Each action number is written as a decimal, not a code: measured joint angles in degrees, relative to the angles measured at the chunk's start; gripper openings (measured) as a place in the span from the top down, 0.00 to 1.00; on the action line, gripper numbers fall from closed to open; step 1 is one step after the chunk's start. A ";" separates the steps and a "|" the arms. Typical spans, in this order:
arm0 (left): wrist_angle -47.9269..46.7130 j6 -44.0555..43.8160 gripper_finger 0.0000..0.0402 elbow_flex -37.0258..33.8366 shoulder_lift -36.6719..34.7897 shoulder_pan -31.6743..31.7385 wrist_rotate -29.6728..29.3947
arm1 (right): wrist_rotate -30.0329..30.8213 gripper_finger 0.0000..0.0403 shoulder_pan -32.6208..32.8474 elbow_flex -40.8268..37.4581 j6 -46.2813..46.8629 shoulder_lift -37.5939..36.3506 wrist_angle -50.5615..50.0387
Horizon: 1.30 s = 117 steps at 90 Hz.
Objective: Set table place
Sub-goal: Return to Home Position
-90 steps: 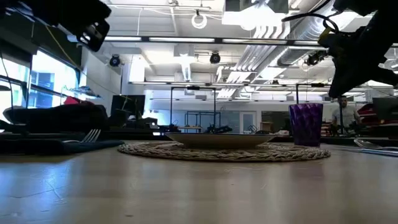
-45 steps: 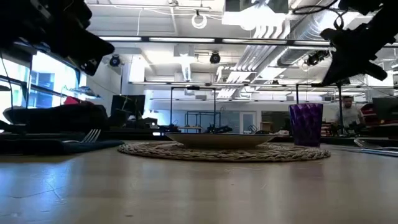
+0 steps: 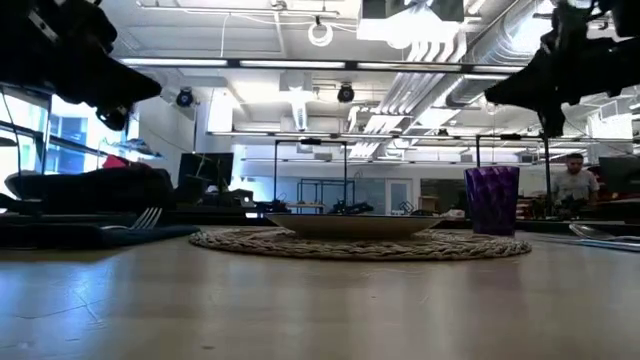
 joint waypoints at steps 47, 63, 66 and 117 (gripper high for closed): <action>-3.87 6.38 1.00 -0.96 -13.59 -3.80 8.20 | 0.83 1.00 13.03 -5.98 -8.20 -8.28 8.04; -0.40 5.77 1.00 -4.65 -15.67 -1.82 10.29 | 1.41 1.00 15.51 -8.79 -9.82 -8.16 12.37; -0.58 5.63 1.00 -4.65 -15.79 -1.18 10.91 | 0.83 1.00 15.58 -8.79 -9.84 -8.24 12.57; -1.81 7.92 1.00 -4.57 -15.84 12.76 22.85 | -1.29 1.00 15.58 -8.79 -11.04 -8.13 7.57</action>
